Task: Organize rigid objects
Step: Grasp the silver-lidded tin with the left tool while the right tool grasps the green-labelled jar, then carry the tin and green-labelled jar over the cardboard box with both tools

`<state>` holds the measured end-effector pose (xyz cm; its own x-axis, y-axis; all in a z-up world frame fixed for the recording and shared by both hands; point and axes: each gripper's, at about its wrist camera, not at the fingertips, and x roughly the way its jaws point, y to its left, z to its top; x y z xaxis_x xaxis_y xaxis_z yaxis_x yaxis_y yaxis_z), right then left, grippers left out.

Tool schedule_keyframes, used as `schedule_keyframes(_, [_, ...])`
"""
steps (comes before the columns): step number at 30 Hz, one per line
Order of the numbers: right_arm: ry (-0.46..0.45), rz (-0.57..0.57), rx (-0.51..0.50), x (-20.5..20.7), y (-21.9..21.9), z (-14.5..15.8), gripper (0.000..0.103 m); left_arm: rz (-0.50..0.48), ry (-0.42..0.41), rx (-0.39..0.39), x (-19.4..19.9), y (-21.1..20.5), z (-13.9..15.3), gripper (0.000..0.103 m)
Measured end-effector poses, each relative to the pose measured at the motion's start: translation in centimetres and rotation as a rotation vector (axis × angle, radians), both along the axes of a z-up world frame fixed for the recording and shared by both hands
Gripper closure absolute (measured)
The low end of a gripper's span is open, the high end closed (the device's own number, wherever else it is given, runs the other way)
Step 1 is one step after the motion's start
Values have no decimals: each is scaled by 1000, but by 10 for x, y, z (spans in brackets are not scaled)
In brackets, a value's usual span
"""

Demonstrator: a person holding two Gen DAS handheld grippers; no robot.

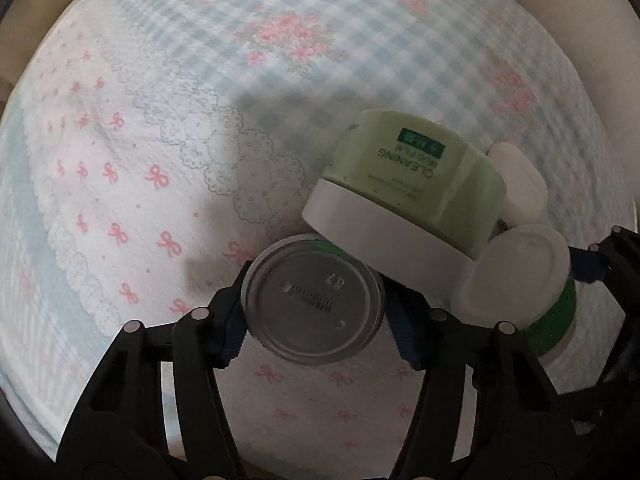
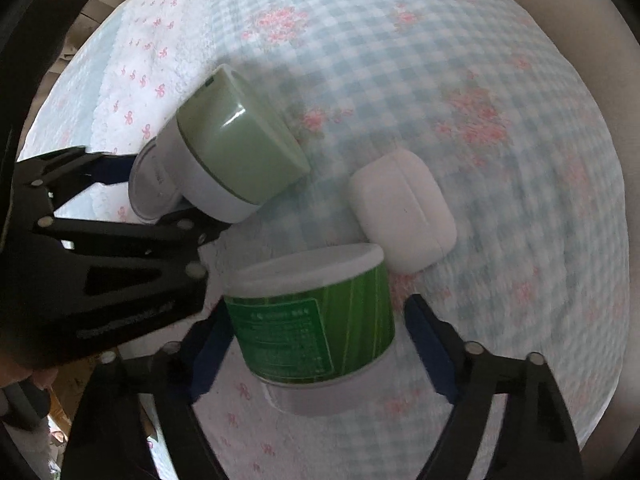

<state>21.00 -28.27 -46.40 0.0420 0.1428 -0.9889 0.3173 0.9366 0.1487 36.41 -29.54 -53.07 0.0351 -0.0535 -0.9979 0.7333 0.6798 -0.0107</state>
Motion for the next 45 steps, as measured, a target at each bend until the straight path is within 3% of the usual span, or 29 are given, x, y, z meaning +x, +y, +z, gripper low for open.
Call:
schedule_keyframes(1, [1,6,4,3,2,-1,33,5,-6,-1,0,-1,0,53])
schedule_keyframes(9, [-3,6,16,6,6,-2,33,42,-5,4,0,9,5,53])
schedule_keyframes(20, [-50,-20,37,-16,-22,21,34,226,28,-38,-11,56,35,53])
schedule_keyframes(27, [-109,-30,44,-39,-28,61,34,309,-49,-106,-39,80,112,53])
schedule_keyframes(38, [-269,79,32,-61,9,186,34,483,-213,-229,-108,128,256,53])
schedule_keyframes(45, [-360,191,46,-68,44,248,34,592,-319,-236,-148,189,313,53])
